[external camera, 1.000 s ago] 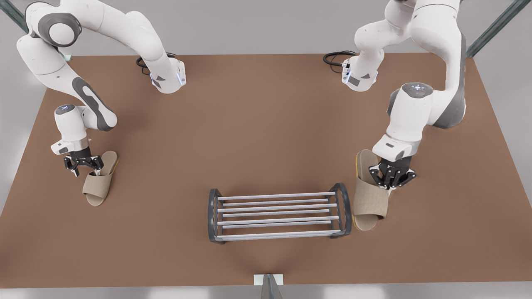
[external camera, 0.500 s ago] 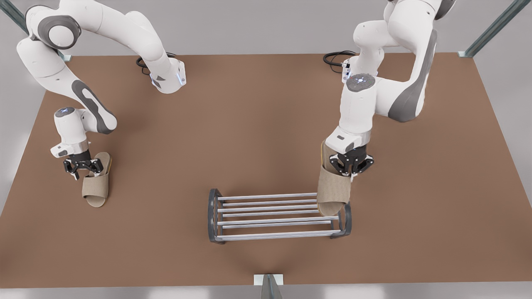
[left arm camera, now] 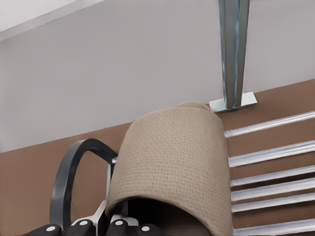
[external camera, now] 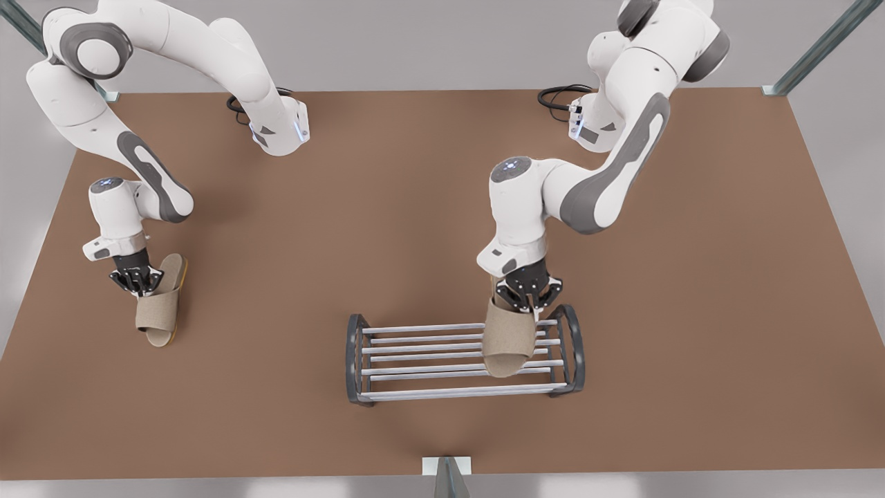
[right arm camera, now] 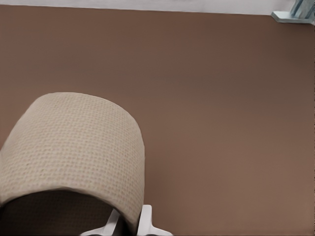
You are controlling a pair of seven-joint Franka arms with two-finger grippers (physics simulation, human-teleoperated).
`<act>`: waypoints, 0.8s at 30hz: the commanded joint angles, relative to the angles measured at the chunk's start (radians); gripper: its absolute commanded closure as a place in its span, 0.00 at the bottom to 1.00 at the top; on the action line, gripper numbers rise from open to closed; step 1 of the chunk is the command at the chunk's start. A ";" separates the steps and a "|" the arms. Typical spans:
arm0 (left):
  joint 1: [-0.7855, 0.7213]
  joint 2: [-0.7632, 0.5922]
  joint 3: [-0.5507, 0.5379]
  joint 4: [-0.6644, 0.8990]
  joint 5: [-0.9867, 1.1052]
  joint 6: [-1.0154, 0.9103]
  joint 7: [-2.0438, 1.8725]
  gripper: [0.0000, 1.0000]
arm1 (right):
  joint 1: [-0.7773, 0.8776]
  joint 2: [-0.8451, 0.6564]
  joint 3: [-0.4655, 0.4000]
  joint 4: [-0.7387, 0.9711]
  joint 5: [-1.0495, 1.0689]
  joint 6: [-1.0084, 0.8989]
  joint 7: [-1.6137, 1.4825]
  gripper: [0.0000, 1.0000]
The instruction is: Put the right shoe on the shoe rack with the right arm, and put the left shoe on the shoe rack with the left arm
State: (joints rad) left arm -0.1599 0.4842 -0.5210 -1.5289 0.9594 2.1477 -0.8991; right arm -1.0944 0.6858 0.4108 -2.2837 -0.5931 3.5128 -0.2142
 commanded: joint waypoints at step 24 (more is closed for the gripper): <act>-0.044 0.136 0.015 -0.005 0.346 -0.043 -0.472 0.79 | -0.493 -0.307 0.689 0.049 -0.001 -0.442 0.449 0.79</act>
State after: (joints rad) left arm -0.2014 0.6184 -0.5074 -1.5383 1.2803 2.1185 -1.2261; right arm -1.5271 0.3810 1.0292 -2.2454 -0.5972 3.3079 0.0044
